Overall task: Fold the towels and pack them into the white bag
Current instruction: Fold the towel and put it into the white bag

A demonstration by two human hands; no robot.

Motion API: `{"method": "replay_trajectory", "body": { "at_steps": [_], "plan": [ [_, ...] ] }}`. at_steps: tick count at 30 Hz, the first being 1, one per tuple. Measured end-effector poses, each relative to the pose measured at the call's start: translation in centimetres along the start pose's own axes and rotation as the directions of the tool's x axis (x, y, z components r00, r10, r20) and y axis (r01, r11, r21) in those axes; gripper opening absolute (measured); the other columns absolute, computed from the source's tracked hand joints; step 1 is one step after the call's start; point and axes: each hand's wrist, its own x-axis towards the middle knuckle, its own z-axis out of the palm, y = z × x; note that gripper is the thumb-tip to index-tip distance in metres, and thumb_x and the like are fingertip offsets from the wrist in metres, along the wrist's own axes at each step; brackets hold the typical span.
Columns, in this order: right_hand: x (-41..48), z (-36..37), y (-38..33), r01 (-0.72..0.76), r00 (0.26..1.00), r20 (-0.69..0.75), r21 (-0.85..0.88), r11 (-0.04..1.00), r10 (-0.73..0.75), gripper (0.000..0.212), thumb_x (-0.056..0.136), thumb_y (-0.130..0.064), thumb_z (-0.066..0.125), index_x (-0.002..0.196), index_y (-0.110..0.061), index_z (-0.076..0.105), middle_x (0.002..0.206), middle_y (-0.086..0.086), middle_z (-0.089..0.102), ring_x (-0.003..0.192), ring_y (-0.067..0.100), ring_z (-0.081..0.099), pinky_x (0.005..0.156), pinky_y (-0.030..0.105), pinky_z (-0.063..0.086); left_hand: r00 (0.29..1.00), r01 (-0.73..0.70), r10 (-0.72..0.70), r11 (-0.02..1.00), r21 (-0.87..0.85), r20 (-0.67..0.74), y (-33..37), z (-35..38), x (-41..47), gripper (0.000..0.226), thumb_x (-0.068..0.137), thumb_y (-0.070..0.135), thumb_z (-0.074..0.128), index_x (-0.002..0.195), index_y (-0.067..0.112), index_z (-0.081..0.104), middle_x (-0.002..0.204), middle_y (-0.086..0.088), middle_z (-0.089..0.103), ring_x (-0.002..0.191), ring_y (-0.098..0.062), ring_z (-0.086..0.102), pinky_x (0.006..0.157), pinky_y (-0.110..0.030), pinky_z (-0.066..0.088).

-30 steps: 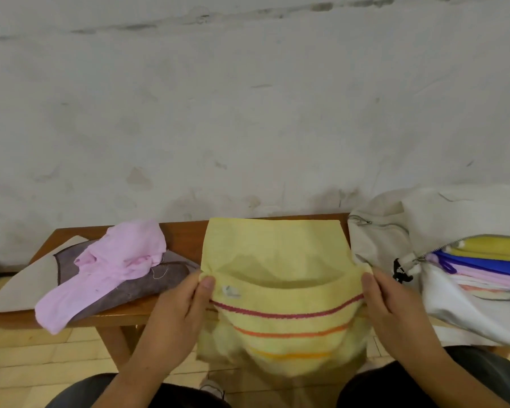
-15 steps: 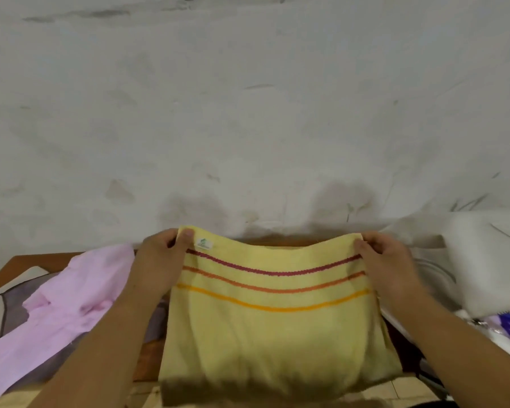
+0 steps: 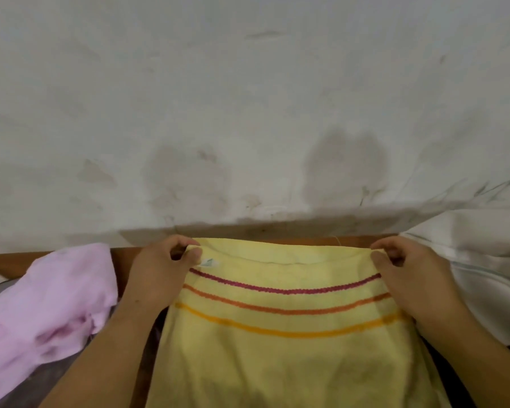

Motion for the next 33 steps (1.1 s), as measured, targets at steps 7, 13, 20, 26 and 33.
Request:
{"method": "replay_trajectory", "body": {
  "at_steps": [7,13,20,26,33],
  "plan": [
    [0.1,0.6,-0.2,0.0,0.994,-0.113,-0.044,0.999,-0.005,0.005,0.095,-0.026,0.065,0.093,-0.029,0.067,0.084,-0.016,0.065,0.079,0.001,0.057,0.068,0.029,0.042,0.984,0.059,-0.062,0.998,-0.027,-0.168,0.3,1.9,0.9,0.005,0.095,0.033,0.063,0.096,0.029,0.066,0.086,0.013,0.068,0.086,-0.014,0.062,0.071,-0.029,0.042],
    [-0.1,0.7,-0.4,0.007,0.998,-0.063,-0.173,0.985,-0.018,0.012,0.097,-0.025,0.061,0.106,-0.024,0.069,0.09,-0.011,0.067,0.079,0.005,0.056,0.066,0.023,0.042,0.981,0.141,-0.138,0.99,0.012,-0.134,0.9,2.8,1.2,0.018,0.093,0.041,0.063,0.107,0.03,0.064,0.098,0.007,0.07,0.096,-0.021,0.063,0.083,-0.037,0.053],
    [0.5,0.8,-0.5,0.051,0.999,0.033,-0.368,0.928,-0.042,0.028,0.096,-0.022,0.064,0.121,-0.011,0.068,0.117,0.01,0.068,0.111,0.027,0.059,0.098,0.037,0.044,0.998,0.056,-0.054,0.996,0.067,-0.026,0.9,1.2,0.5,0.008,0.094,0.037,0.066,0.091,0.029,0.064,0.088,0.014,0.065,0.085,-0.006,0.06,0.066,-0.025,0.043],
    [0.3,0.7,-0.3,0.057,0.998,0.025,-0.299,0.953,-0.052,0.005,0.095,-0.019,0.065,0.093,-0.021,0.061,0.098,-0.001,0.06,0.092,0.018,0.055,0.079,0.03,0.039,0.995,0.084,-0.091,0.986,-0.146,-0.043,1.1,-0.8,-0.2,0.006,0.093,0.037,0.067,0.096,0.032,0.07,0.092,0.016,0.072,0.088,-0.003,0.067,0.077,-0.031,0.056],
    [0.1,0.0,-0.1,-0.009,1.0,-0.023,-0.055,0.998,0.008,0.006,0.097,-0.021,0.064,0.097,-0.027,0.066,0.095,-0.017,0.063,0.088,0.001,0.056,0.068,0.019,0.042,0.992,0.121,-0.127,0.917,-0.381,0.009,1.2,-1.9,-0.6,0.017,0.097,0.038,0.061,0.106,0.035,0.075,0.091,0.019,0.076,0.083,-0.001,0.071,0.068,-0.02,0.051]
  ]
}}
